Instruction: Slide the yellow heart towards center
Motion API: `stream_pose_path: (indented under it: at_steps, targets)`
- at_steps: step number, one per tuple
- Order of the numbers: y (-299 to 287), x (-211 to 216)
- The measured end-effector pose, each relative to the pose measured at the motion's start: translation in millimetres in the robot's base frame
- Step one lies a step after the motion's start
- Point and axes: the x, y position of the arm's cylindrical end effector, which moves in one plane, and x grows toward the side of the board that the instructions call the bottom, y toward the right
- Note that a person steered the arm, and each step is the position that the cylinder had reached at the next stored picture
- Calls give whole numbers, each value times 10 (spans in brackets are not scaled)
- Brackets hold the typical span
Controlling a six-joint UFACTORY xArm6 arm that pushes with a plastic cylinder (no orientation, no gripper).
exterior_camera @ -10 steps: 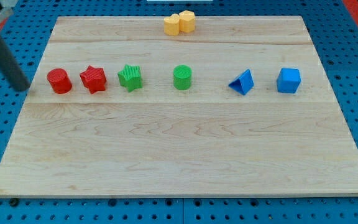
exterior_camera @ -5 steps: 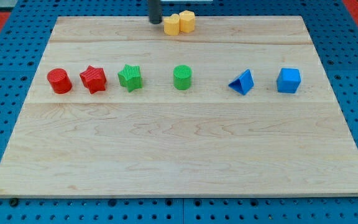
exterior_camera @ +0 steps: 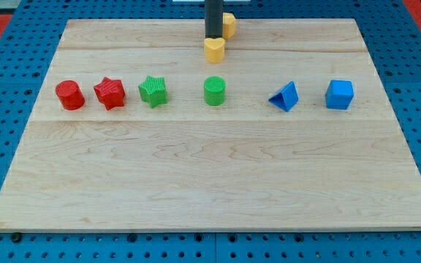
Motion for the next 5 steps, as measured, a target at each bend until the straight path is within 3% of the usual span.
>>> stream_pose_path:
  at_steps: [2, 4, 5]
  targets:
    - [74, 318]
    - [661, 556]
    - [497, 294]
